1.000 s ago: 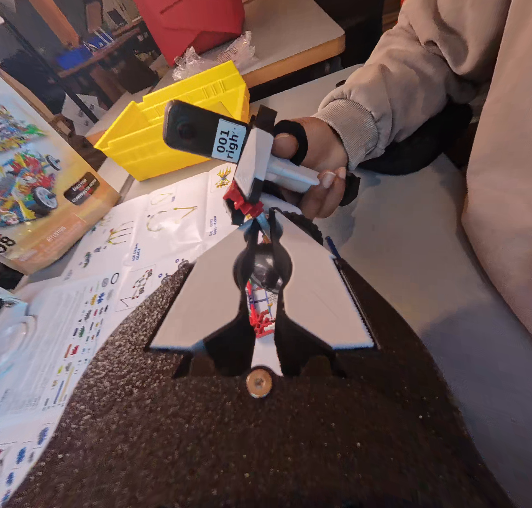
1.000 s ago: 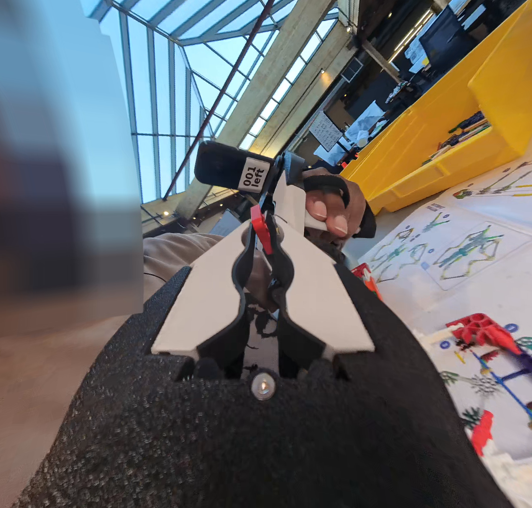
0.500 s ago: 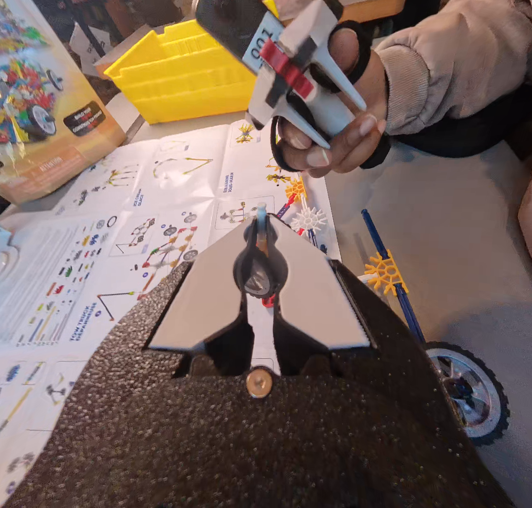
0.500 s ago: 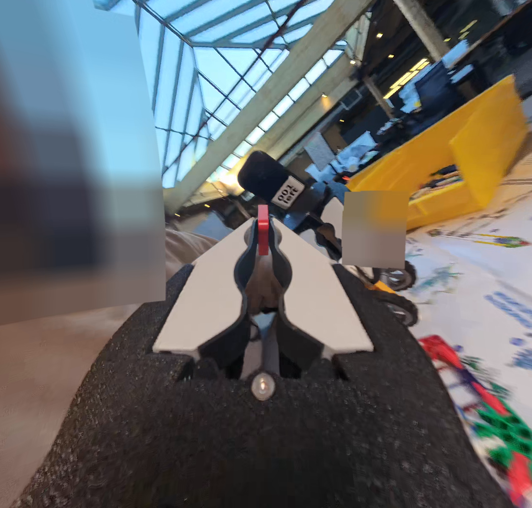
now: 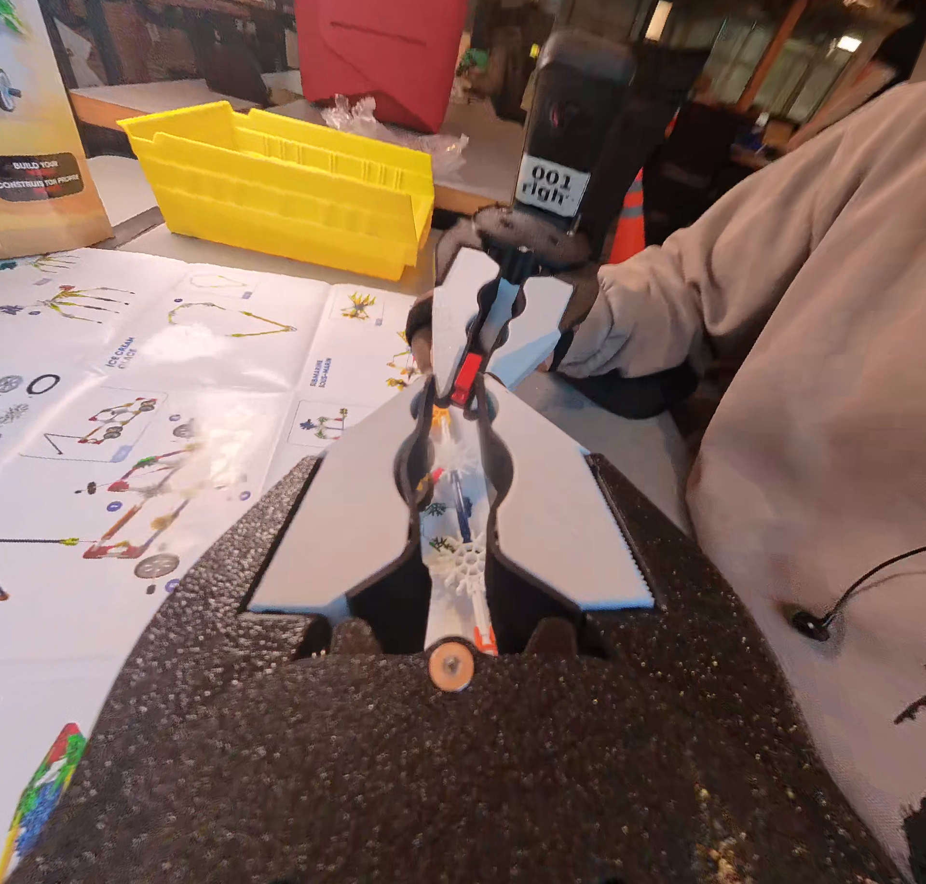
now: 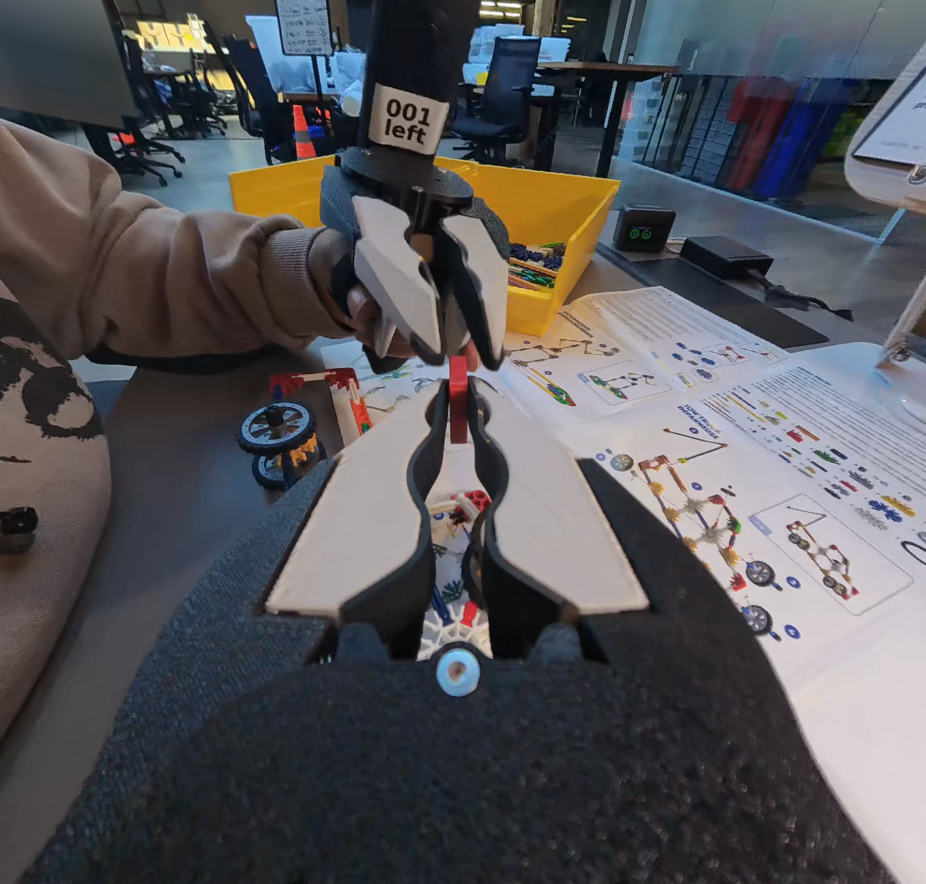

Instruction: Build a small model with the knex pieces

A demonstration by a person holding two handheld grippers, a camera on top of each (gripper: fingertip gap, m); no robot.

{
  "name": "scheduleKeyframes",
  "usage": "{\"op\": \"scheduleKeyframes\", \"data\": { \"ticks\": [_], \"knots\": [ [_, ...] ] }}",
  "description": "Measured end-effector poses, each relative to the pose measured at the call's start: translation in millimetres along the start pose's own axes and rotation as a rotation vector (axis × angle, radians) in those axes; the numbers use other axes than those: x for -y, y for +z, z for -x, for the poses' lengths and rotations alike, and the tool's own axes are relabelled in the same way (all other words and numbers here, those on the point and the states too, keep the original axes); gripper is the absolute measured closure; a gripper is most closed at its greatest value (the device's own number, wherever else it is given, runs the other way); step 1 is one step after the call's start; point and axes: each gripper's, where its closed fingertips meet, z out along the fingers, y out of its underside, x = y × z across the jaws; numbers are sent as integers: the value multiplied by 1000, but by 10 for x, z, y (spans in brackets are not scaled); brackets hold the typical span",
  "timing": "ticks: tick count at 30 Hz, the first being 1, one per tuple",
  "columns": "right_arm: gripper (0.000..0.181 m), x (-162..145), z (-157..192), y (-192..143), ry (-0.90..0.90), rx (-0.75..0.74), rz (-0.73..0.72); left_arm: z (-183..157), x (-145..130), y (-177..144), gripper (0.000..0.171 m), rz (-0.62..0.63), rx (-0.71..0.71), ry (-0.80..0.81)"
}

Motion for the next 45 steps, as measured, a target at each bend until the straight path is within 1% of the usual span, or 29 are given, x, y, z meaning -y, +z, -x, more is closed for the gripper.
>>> {"op": "scheduleKeyframes", "data": {
  "ticks": [1,2,3,6,8,9,11,12,13,15,16,18,19,20,22,24,26,27,29,32,34,35,36,37,38,39,40,43,45],
  "knots": [
    [177,3,14,-2,-5,4,5,-10,-39,25,160,37,18,45],
    [177,-7,6,-5,-18,-4,15,-25,-38,31,165,49,29,79],
    [177,8,12,-12,-24,-4,10,-40,-26,31,166,55,37,107],
    [176,-4,49,-9,-57,6,33,-64,-47,27,168,119,72,206],
    [173,15,54,-7,-84,-6,24,-73,-17,2,168,144,99,255],
    [163,32,52,-15,-75,-2,19,-67,37,-42,168,144,116,268],
    [135,21,-39,-49,-43,-21,32,-1,226,-262,168,139,196,305],
    [129,-2,-89,-78,-35,-26,46,59,362,-450,168,130,270,323],
    [123,-35,-149,-112,-33,-37,70,145,502,-697,168,129,377,346],
    [117,-144,-240,-178,-60,-51,142,367,724,-1372,168,169,672,392],
    [118,-225,-253,-205,-80,-43,192,461,762,-1765,168,214,820,390],
    [119,-433,-264,-247,-120,-26,310,601,700,-2598,168,323,1105,332],
    [120,-522,-283,-260,-139,-33,355,630,619,-3001,168,372,1233,291],
    [122,-589,-290,-262,-148,-35,384,629,477,-3349,168,430,1326,226],
    [121,-690,-285,-237,-123,-26,419,596,145,-3874,168,515,1444,87],
    [121,-766,-285,-196,-95,-21,440,575,-162,-4186,167,541,1506,-24],
    [118,-829,-303,-156,-79,-28,464,573,-408,-4322,167,552,1528,-95],
    [118,-844,-307,-137,-72,-29,470,583,-472,-4345,167,543,1538,-105],
    [118,-859,-299,-102,-54,-23,474,612,-504,-4321,163,506,1548,-106],
    [121,-918,-302,-83,-54,-28,500,688,-343,-4184,150,424,1559,-63],
    [125,-952,-292,-81,-59,-26,512,751,-171,-3974,141,363,1524,-17],
    [131,-953,-291,-80,-60,-29,510,778,-76,-3796,140,326,1477,8],
    [139,-950,-291,-82,-64,-30,505,796,17,-3546,140,282,1398,30],
    [142,-939,-278,-85,-62,-21,498,794,92,-3238,140,243,1290,45],
    [148,-916,-278,-90,-48,-19,486,776,144,-2902,139,210,1172,50],
    [150,-876,-293,-92,-19,-23,460,739,167,-2551,139,187,1046,46],
    [161,-830,-311,-99,19,-24,432,680,149,-2183,139,180,909,35],
    [161,-711,-328,-128,154,4,356,460,-70,-1164,138,201,537,-20],
    [161,-673,-355,-148,208,0,321,362,-314,-640,135,245,365,-87]
  ]
}}
